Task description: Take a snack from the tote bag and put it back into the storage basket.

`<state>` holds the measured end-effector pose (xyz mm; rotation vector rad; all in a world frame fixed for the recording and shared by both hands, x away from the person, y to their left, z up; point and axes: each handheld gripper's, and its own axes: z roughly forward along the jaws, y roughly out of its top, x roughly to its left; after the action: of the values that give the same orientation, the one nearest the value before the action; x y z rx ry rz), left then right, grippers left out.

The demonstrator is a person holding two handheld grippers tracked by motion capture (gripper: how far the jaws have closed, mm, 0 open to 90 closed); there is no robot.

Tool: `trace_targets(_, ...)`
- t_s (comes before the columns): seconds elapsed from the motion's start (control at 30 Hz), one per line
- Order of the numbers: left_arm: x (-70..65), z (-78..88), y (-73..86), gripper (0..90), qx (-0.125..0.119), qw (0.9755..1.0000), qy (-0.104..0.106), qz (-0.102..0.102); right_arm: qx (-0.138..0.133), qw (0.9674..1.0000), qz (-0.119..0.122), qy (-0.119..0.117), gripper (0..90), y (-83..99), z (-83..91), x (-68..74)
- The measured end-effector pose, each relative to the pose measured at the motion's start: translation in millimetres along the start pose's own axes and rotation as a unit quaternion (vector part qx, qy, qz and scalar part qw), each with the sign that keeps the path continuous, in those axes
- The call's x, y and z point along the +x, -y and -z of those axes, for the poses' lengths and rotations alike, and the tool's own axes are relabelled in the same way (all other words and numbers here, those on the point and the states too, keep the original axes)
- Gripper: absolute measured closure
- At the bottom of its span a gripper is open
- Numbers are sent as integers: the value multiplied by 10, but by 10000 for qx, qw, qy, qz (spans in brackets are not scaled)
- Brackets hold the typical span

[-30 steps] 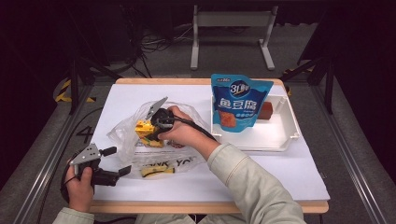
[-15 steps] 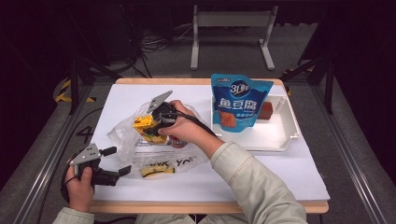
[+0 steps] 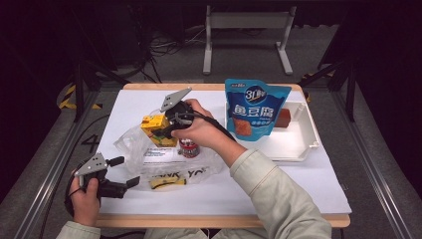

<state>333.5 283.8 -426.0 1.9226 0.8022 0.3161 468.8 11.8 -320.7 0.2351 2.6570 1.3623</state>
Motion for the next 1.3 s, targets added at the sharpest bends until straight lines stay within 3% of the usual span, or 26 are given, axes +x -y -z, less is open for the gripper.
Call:
trace_targets(0.53,6,-16,-11,33,18,10000,13,-13,-224,9997,21,107,531,-61,439,1)
trace_targets(0.57,0,-21,-14,33,8,10000,16,49,-242,9996,11,123,531,-57,484,-1)
trace_targets(1.3,9,-82,-54,33,28,10000,37,-18,-322,9983,-148,462,533,109,1268,-64)
